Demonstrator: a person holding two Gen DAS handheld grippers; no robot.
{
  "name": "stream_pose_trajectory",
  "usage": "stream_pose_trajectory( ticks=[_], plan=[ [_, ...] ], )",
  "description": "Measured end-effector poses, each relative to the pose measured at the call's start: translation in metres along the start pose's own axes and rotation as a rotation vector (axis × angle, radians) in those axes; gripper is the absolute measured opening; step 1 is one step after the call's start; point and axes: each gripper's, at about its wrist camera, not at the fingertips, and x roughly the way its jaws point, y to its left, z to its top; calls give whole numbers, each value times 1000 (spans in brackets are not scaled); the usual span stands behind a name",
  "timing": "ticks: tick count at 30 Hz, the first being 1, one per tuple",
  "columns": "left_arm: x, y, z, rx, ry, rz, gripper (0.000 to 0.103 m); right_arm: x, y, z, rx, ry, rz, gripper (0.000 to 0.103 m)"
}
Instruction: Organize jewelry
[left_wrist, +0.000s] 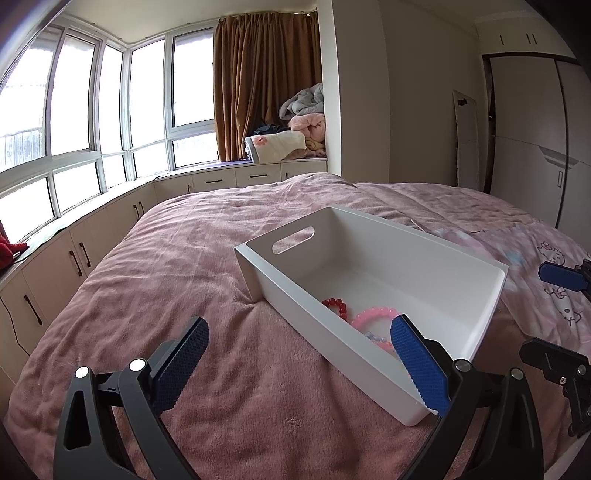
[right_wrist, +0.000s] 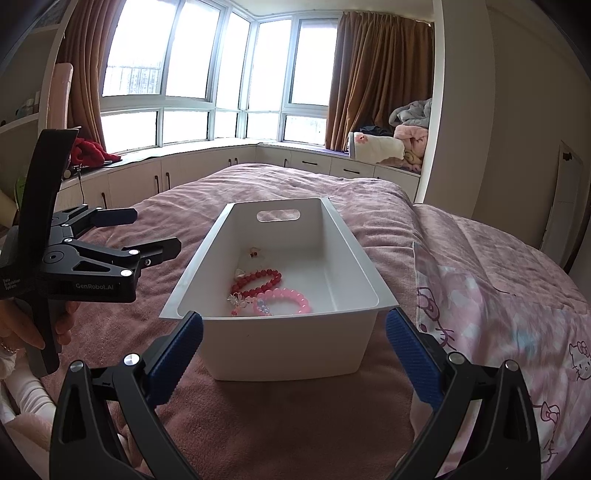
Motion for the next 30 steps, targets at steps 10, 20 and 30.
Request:
stream_pose_trajectory(
  ticks=[10,20,30],
  plan=[
    [-2,-1,-3,23,-12,16,100,-1,-2,0,5,-4,-2,98],
    [-4,-2,-2,38,-15,4,100,-3,-3,0,10,-13,-3,98],
    [-5,-5,-2,45,-15,-10,100,-4,-2,-1,11,-14,-7,98]
  ],
)
